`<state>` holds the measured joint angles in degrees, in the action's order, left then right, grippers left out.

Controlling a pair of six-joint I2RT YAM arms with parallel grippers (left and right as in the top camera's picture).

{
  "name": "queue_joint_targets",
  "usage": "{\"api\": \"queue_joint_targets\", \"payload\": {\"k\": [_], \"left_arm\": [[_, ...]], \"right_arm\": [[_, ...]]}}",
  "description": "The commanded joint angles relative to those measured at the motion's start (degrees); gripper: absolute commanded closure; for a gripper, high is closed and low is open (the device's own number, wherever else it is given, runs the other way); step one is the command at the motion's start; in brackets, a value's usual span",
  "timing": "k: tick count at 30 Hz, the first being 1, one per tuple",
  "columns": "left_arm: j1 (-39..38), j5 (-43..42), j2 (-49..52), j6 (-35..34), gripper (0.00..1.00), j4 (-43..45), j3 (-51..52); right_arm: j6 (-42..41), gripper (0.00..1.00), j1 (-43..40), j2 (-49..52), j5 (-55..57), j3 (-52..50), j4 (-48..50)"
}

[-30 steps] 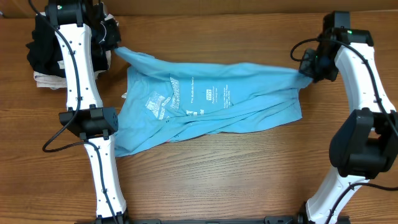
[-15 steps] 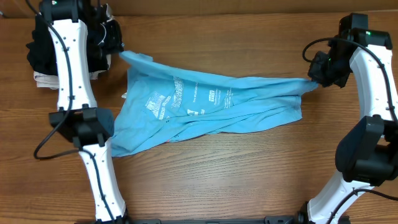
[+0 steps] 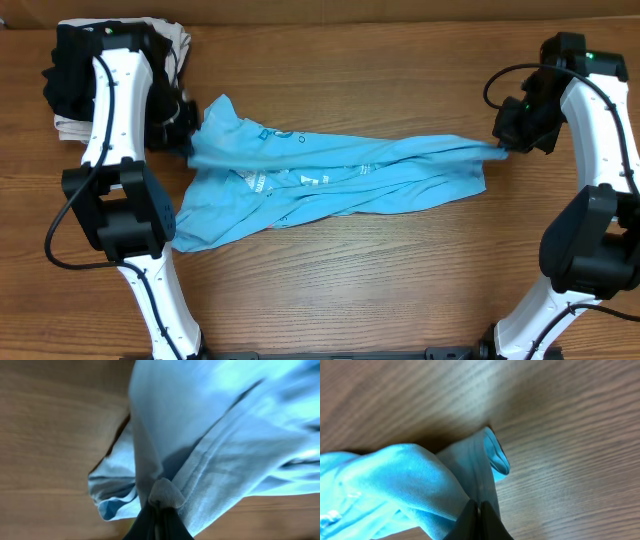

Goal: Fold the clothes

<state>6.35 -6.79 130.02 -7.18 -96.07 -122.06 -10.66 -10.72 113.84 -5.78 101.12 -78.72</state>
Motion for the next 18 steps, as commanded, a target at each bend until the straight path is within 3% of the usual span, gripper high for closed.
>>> {"api": "queue_joint_targets", "payload": {"k": [1,7,8,9,10,11,14,15,18], "left_arm": [[-0.55,3.23,-0.52,1.49,0.96,0.55,5.11],[-0.81,4.90,-0.52,2.38,0.96,0.46,6.49],[-0.81,4.87,-0.52,2.99,0.95,0.35,6.49],[-0.87,4.87,-0.52,3.96,0.78,0.13,6.49],[-0.92,4.87,-0.52,4.59,0.62,0.11,6.49],[-1.01,4.87,-0.52,5.14,0.46,0.07,6.49],[-1.44,4.90,-0.52,5.95,0.12,0.26,6.49],[-1.53,4.90,-0.52,5.95,0.04,0.48,6.49],[-1.51,4.90,-0.52,5.92,0.00,0.98,5.92]], "right_arm": [[0.26,0.96,0.09,-1.92,-0.35,-3.69,0.07],[0.28,0.95,0.09,-1.92,-0.31,-7.98,0.46],[0.28,0.85,0.09,-1.92,-0.28,-8.41,0.61],[0.48,0.65,0.09,-1.92,-0.31,-9.29,1.38],[0.63,0.54,0.09,-1.92,-0.31,-9.94,2.01],[0.72,0.46,0.09,-1.92,-0.31,-10.58,2.80],[1.22,0.27,0.09,-1.88,-0.39,-12.85,6.27],[1.86,0.23,0.09,-1.88,-0.59,-13.66,7.61],[3.43,0.16,0.09,-1.86,-2.03,-17.33,12.98]]}}
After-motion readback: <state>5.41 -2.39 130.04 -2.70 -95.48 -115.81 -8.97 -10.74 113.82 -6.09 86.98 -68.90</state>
